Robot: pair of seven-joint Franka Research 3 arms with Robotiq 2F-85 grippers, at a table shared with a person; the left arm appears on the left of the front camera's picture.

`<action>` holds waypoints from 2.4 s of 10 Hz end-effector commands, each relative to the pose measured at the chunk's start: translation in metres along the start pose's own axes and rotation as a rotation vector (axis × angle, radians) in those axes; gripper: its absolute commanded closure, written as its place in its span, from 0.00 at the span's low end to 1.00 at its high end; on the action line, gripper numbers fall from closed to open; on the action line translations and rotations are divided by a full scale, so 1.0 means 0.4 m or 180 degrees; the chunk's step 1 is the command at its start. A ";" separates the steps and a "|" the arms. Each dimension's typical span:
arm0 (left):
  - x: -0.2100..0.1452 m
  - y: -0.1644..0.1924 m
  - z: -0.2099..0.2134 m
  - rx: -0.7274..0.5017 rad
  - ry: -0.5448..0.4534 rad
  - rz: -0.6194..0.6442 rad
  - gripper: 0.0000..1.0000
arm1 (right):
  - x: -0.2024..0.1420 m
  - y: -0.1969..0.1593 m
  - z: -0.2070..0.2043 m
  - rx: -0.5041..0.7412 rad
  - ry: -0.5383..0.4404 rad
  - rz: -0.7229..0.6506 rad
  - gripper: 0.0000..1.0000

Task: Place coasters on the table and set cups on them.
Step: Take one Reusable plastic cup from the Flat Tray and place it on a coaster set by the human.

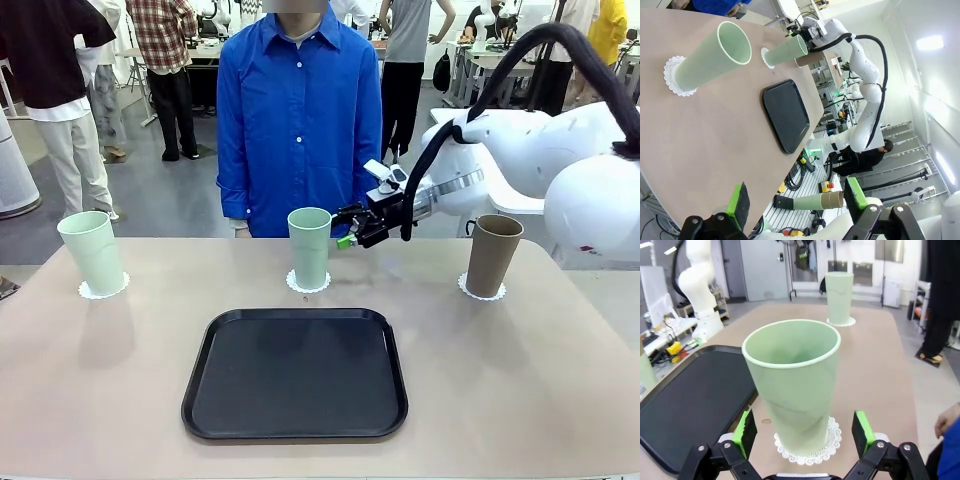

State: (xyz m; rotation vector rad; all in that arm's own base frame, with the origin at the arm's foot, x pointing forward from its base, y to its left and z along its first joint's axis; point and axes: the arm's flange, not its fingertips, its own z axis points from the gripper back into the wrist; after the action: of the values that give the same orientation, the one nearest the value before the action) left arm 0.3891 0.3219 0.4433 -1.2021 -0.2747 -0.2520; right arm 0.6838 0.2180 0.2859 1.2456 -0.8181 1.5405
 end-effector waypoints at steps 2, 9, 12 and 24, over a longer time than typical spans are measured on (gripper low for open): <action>0.000 -0.005 0.002 0.0018 -0.0002 0.0010 0.00 | 0.117 0.121 0.056 -0.0327 0.0541 -0.0182 0.00; 0.000 -0.005 0.002 0.0018 -0.0002 0.0010 0.00 | 0.470 0.499 -0.070 -0.1563 0.1204 -0.1662 0.00; 0.000 -0.005 0.002 0.0018 -0.0002 0.0010 0.00 | 0.526 0.587 -0.121 -0.1924 0.1702 -0.2177 0.00; 0.000 -0.005 0.002 0.0018 -0.0002 0.0010 0.00 | 0.520 0.603 -0.122 -0.2065 0.1879 -0.2251 0.00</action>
State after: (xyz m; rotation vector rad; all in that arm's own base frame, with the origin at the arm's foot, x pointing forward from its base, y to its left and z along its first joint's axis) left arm 0.3894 0.3217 0.4429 -1.2026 -0.2740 -0.2524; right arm 0.4376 0.2417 0.4930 0.4428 -0.3366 0.8552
